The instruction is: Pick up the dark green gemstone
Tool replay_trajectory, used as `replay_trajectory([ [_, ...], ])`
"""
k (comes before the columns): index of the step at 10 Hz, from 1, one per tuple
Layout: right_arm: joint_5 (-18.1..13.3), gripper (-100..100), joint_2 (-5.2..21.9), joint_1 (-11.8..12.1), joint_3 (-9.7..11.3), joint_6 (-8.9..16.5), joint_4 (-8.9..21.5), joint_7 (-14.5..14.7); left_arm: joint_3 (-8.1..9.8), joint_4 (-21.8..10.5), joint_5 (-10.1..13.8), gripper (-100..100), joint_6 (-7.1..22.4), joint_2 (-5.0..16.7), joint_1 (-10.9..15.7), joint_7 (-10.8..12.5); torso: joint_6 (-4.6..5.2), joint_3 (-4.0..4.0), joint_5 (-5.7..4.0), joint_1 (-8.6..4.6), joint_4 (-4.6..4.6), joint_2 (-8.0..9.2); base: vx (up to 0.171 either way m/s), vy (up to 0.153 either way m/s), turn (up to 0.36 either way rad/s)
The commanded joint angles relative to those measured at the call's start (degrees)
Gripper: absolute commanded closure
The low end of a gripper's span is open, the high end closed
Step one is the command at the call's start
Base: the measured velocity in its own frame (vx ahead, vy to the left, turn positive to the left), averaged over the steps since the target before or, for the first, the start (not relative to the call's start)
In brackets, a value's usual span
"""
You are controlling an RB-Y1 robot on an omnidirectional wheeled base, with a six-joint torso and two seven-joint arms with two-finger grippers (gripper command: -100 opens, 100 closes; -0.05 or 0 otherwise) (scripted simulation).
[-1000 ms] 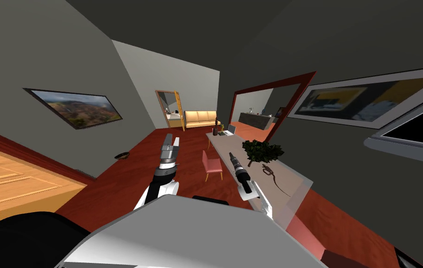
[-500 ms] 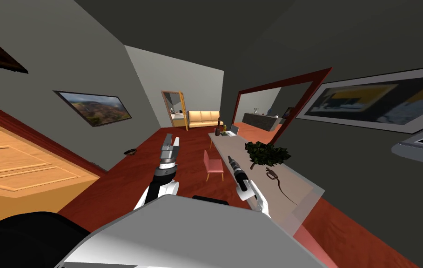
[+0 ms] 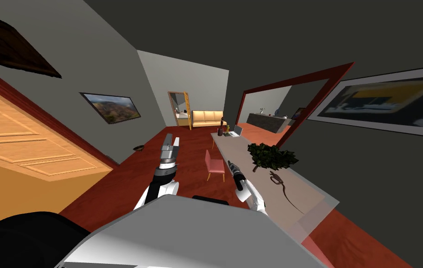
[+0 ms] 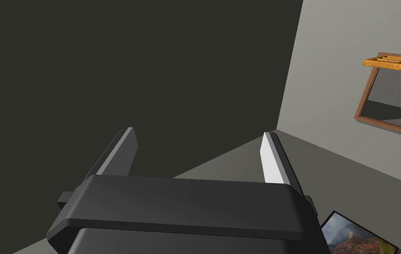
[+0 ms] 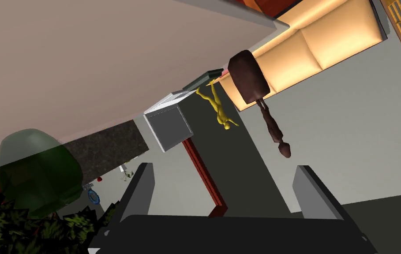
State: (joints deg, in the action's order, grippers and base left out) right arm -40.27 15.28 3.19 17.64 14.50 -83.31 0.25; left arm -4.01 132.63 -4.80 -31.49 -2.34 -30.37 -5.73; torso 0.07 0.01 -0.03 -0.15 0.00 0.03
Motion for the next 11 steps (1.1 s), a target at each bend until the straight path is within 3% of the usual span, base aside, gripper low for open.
replay_trajectory([
  [1, -2.7, -100, -0.2, -1.1, 0.9, 2.9, 2.9, 0.6, 0.0, 0.0, 0.0, 0, 0.0, 0.0, 0.0, 0.0, 0.0, 0.0, 0.0, 0.0, 0.0, 0.0, -0.028, -0.045, 0.093],
  [2, -2.7, -100, -0.2, -1.1, 0.9, 3.0, 4.5, 0.6, 0.0, 0.0, 0.0, 0, 0.0, 0.0, 0.0, 0.0, -0.02, 0.02, 0.0, 0.02, 0.01, 0.03, -0.02, -0.037, 0.079],
  [5, -5.9, -100, 0.1, -2.8, 3.0, 7.5, 9.5, 1.5, 0.0, 0.0, 0.0, 0, 0.0, 0.0, 0.0, 0.0, 0.0, 0.0, 0.01, 0.06, 0.0, 0.0, -0.02, -0.039, 0.092],
  [6, -5.9, -100, 0.1, -2.8, 3.0, 7.5, 10.3, 1.5, 0.0, 0.0, 0.0, 0, 0.0, 0.0, 0.0, 0.0, -0.01, 0.01, 0.01, 0.04, 0.0, 0.02, -0.023, -0.034, 0.063],
  [7, -7.3, -100, 0.3, -3.5, 3.9, 9.5, 12.2, 2.0, 0.0, 0.0, 0.0, 0, 0.0, 0.0, 0.0, 0.0, 0.0, 0.01, 0.01, 0.06, 0.01, 0.02, -0.031, -0.038, 0.101],
  [8, -7.3, -100, 0.3, -3.5, 3.9, 9.5, 13.1, 2.0, 0.0, 0.0, 0.0, 0, 0.0, 0.0, 0.0, 0.0, -0.02, 0.02, 0.01, 0.06, 0.01, 0.03, -0.024, -0.035, 0.053],
  [10, -9.6, -100, 0.5, -4.8, 5.7, 12.8, 18.0, 2.9, 0.0, 0.0, 0.0, 0, 0.0, 0.0, 0.0, 0.0, -0.01, 0.02, 0.01, 0.02, 0.01, 0.04, -0.041, -0.054, 0.11],
  [11, -9.6, -100, 0.5, -4.8, 5.7, 13.3, 18.5, 2.9, 0.0, 0.0, 0.0, 0, 0.0, 0.0, 0.0, 0.0, -0.01, 0.06, -0.01, -0.03, 0.02, 0.1, -0.042, -0.05, 0.033],
])
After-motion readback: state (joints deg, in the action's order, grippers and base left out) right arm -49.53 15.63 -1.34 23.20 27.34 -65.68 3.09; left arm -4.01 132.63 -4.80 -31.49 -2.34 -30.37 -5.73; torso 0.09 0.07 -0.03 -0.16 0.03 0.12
